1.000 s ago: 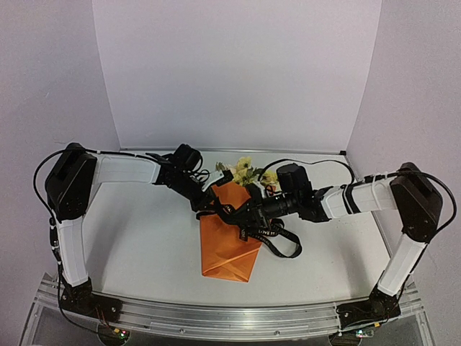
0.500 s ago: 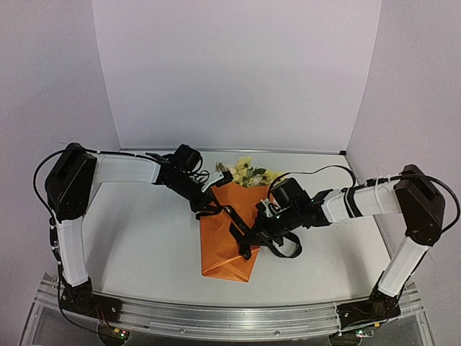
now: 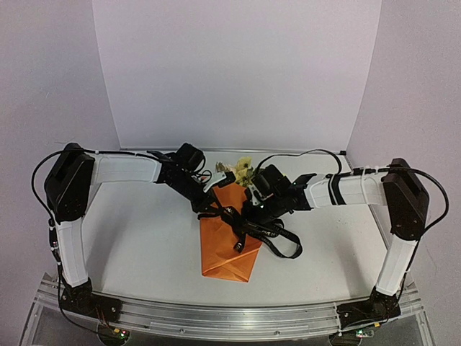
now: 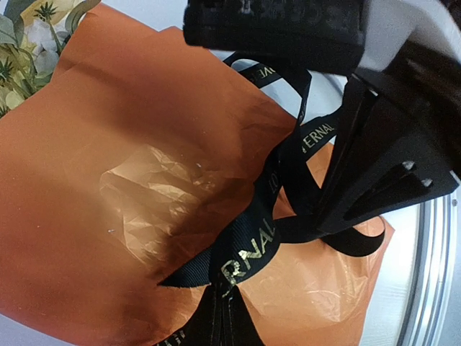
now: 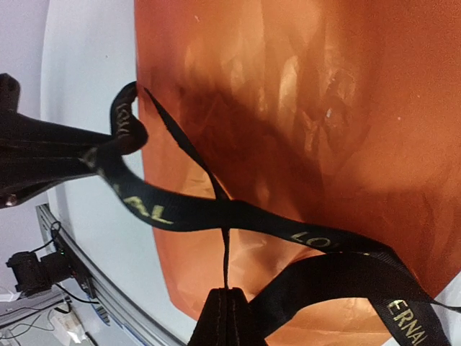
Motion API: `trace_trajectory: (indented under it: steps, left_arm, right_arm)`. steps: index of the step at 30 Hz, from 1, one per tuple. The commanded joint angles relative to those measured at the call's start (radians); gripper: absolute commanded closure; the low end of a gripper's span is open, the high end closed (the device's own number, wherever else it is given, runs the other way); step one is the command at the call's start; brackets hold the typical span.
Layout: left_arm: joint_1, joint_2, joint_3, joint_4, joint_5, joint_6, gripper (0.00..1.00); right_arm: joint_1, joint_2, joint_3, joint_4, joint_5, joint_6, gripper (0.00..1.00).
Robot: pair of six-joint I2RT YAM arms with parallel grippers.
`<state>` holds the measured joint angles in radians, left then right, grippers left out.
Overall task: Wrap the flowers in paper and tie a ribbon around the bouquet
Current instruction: Cross the ribbon over the folded bouquet.
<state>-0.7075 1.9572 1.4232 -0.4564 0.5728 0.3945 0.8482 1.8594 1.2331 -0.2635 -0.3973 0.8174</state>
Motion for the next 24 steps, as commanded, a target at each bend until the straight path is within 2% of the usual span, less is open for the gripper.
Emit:
trace_trajectory:
  steps: [1, 7, 13, 16, 24]
  left_arm:
    - [-0.006, -0.045, 0.066, -0.028, 0.001, -0.091, 0.99]
    - [-0.006, -0.027, 0.084, -0.063, 0.025, -0.198, 0.96]
    - [-0.004, 0.014, 0.114, -0.163, 0.034, -0.193, 0.94]
    - [-0.002, 0.033, 0.132, -0.209, 0.05, -0.192, 0.88]
    - [0.011, 0.054, 0.145, -0.215, 0.116, -0.255, 0.62]
  right_arm:
    - [0.017, 0.019, 0.044, -0.071, 0.108, -0.106, 1.0]
    - [0.041, 0.043, 0.09, -0.096, 0.183, -0.186, 1.0]
    - [0.045, 0.089, 0.152, -0.125, 0.218, -0.231, 1.0]
    - [0.045, 0.102, 0.166, -0.125, 0.235, -0.26, 1.0]
    - [0.044, 0.114, 0.187, -0.127, 0.259, -0.295, 1.0]
